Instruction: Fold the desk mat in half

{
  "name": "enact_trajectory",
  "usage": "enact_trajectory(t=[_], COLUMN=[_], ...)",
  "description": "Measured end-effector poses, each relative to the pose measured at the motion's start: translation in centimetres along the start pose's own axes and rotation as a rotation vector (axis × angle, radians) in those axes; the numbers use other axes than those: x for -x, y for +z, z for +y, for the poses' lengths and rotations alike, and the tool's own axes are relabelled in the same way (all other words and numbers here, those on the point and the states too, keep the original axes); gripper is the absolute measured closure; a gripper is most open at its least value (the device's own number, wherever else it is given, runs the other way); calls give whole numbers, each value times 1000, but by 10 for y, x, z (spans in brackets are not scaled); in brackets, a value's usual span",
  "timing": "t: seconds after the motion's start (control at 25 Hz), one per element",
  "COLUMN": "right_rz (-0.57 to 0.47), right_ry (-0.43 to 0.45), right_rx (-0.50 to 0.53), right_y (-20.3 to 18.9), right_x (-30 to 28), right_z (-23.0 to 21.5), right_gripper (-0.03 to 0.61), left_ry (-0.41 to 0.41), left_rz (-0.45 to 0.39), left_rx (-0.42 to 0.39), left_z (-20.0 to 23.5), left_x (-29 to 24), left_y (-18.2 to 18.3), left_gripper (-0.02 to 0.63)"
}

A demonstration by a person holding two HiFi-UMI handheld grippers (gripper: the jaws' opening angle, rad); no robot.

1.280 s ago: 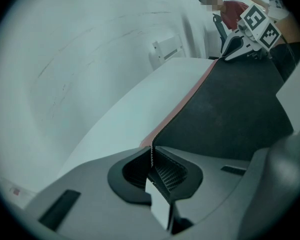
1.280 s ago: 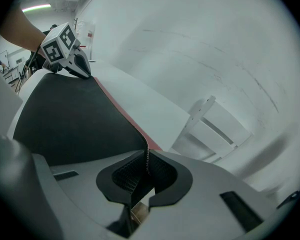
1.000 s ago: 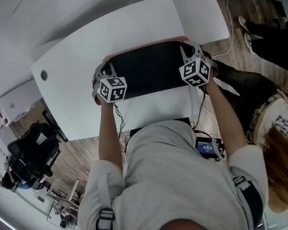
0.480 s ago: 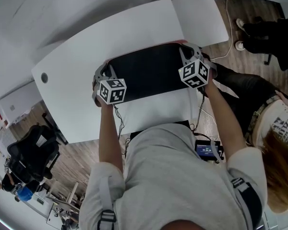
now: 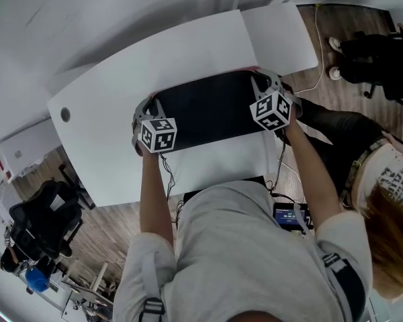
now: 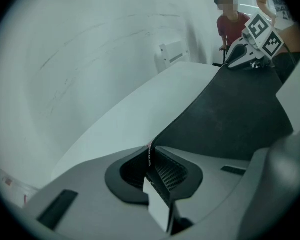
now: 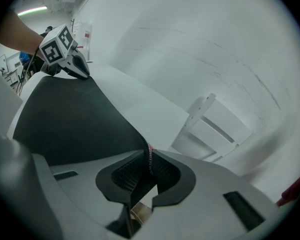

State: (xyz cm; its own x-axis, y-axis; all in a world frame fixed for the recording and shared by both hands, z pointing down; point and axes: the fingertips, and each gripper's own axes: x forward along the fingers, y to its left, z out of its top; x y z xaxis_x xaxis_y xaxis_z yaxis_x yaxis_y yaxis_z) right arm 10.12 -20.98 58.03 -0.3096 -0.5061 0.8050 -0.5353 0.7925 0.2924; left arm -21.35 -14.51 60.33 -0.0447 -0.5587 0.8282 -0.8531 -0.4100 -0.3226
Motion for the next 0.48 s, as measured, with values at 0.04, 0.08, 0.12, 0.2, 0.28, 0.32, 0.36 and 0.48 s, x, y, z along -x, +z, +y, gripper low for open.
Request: enact_trajectory(t=[0.04,0.08,0.12,0.2,0.28,0.32,0.36,0.48], right_rz=[-4,-6,-6,-4,-5,-6,-8,-8], right_ry=[-4,-8,-12,-19,-24,-25,-25,-29], right_rx=[-1,-4,-8,-23,-46,-60,-74,-93], right_y=[0,0,-1,-1,-1,-1,-2,-3], right_x=[0,0,0,0,0,0,1,1], right_z=[-1,-2,-3,-6,-8,-9,-10,-12], right_gripper=[518,517,511,496,478,466,459,448], left_ry=[-2,-2,-1,4,10,12,13,10], left_rz=[-2,-3,-4,-8,-13,-16,-20,-30], left_rx=[6,12,18,31,47,56,67,106], left_z=[0,1,1,3,5,6,7,10], left_x=[0,0,0,-1,-1,-1,0,0], left_y=[1,1,2,2,2,1,0,0], left_gripper=[586,584,578,566,558,551,543,526])
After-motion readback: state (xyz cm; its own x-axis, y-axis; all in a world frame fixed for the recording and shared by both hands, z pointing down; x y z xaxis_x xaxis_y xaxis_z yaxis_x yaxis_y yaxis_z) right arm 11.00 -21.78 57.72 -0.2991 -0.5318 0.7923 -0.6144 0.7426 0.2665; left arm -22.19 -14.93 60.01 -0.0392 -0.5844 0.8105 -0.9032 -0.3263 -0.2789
